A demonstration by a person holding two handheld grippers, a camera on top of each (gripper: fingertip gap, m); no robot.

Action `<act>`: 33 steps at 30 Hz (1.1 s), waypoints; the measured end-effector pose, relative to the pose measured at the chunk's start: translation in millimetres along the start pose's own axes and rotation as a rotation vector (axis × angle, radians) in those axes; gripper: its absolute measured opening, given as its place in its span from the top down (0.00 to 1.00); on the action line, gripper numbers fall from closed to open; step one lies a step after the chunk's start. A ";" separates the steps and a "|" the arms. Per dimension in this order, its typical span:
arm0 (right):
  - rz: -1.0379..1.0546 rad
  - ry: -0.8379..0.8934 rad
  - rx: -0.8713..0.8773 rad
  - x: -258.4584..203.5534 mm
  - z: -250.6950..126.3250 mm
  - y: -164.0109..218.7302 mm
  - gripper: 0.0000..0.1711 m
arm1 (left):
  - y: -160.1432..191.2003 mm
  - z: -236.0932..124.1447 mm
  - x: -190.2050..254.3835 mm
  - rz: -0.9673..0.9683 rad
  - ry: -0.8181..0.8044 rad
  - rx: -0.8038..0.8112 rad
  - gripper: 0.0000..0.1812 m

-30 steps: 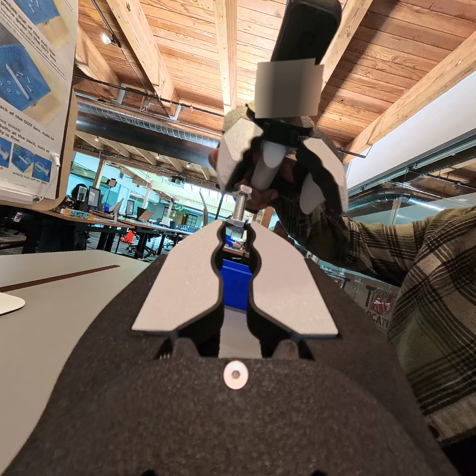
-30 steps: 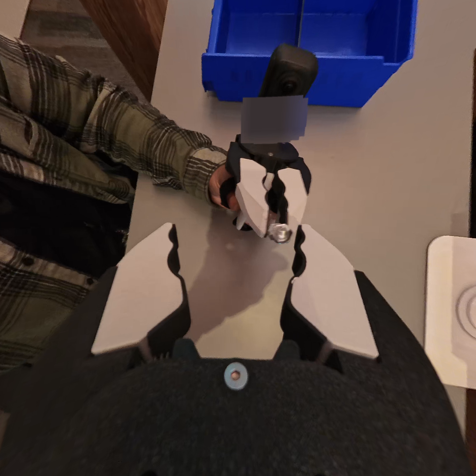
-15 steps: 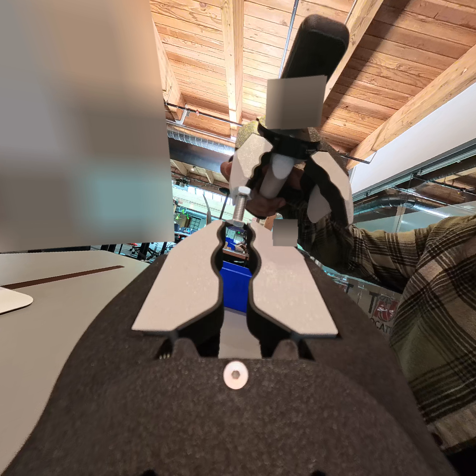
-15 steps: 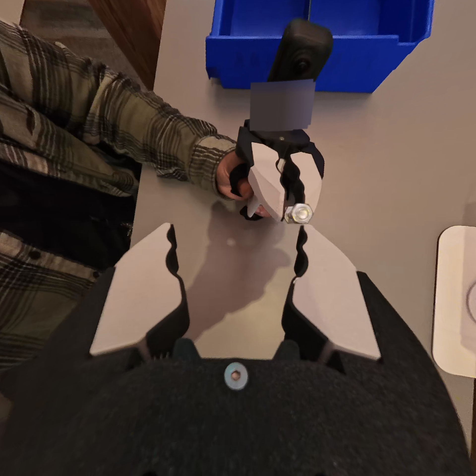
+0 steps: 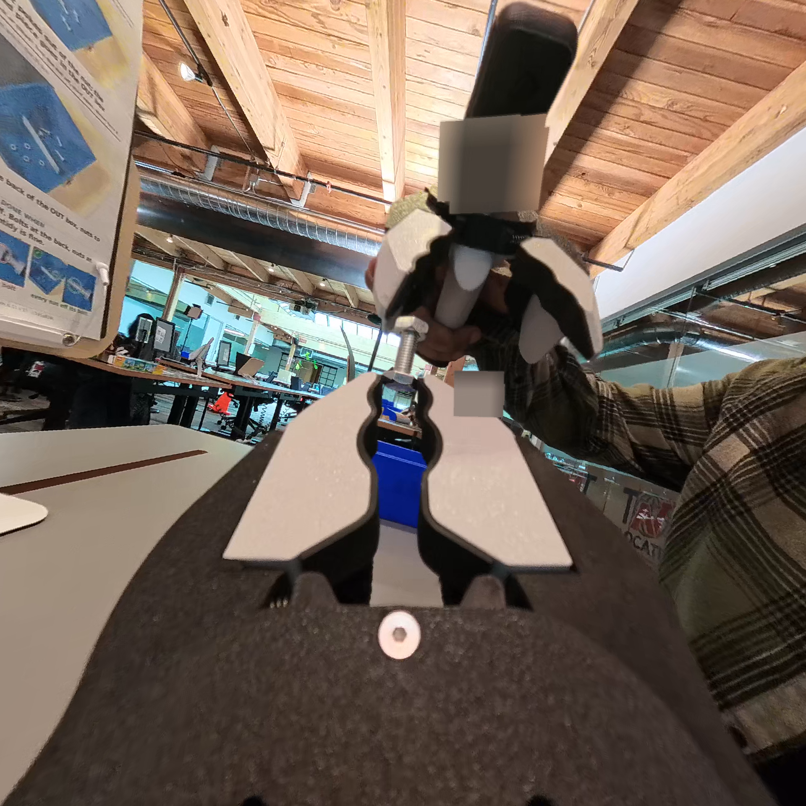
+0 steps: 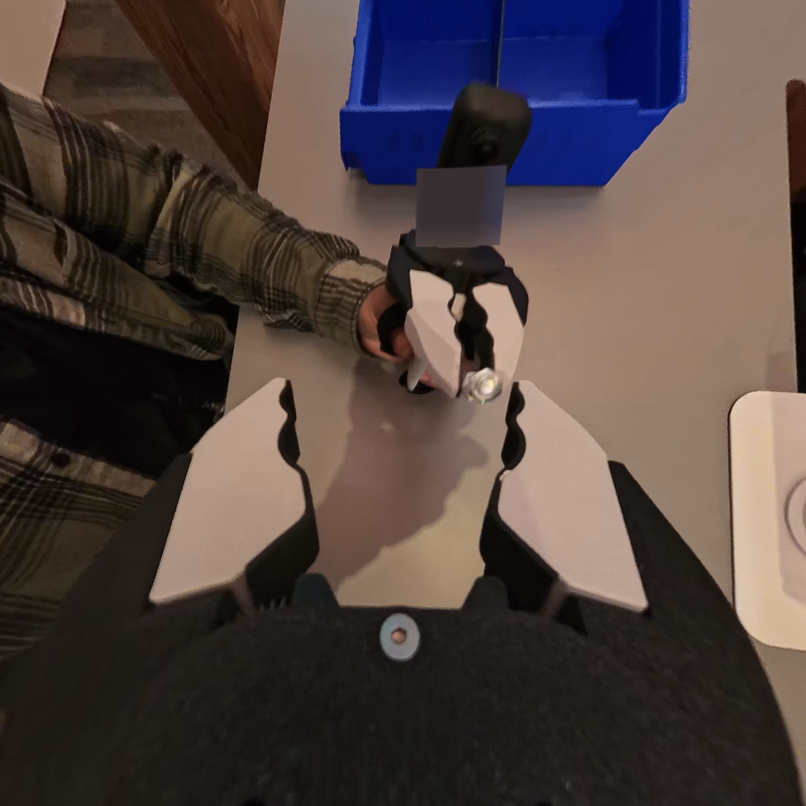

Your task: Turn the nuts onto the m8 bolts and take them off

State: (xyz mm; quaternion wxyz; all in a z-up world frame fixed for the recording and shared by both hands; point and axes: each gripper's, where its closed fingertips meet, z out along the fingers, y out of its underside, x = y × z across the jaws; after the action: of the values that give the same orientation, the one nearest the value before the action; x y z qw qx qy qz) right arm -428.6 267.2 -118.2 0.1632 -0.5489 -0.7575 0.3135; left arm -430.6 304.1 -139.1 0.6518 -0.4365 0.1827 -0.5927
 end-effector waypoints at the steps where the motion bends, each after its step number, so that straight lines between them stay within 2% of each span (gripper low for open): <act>1: 0.005 -0.009 0.007 0.5 2.5 -2.0 0.46 | 0.7 0.5 0.4 0.001 0.000 -0.001 0.92; 7: -0.013 0.013 -0.077 -1.9 3.9 13.8 0.46 | -2.1 -1.7 -1.7 0.001 -0.010 0.008 0.92; 12: -0.003 0.026 0.005 5.6 0.6 -0.7 0.46 | -0.6 -0.7 -0.5 0.000 -0.004 0.003 0.92; 16: -0.015 0.004 -0.042 -0.9 7.1 8.3 0.44 | -1.8 -2.6 -2.3 0.004 -0.014 0.003 0.92; 18: -0.017 -0.010 -0.060 -6.2 3.9 13.9 0.48 | -3.0 -3.2 -3.4 0.001 -0.019 0.011 0.92; 22: -0.027 0.063 -0.017 5.6 -0.5 6.0 0.46 | -1.4 -1.7 -0.9 -0.001 -0.003 0.005 0.92; 27: -0.019 -0.008 -0.030 -3.2 9.7 8.5 0.43 | -1.1 -1.8 -1.0 0.005 -0.008 0.002 0.92; 29: -0.017 -0.014 -0.067 -7.0 5.7 16.6 0.47 | -2.5 -2.4 -2.2 0.002 -0.013 0.008 0.92; 33: -0.005 0.043 -0.012 4.0 -2.1 8.3 0.45 | -2.0 -1.6 -0.8 -0.005 -0.002 0.008 0.92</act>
State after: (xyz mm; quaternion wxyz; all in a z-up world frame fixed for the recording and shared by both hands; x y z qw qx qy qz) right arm -422.7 273.3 -122.4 0.1769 -0.5546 -0.7569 0.2970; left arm -433.2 304.5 -138.6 0.6523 -0.4348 0.1787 -0.5946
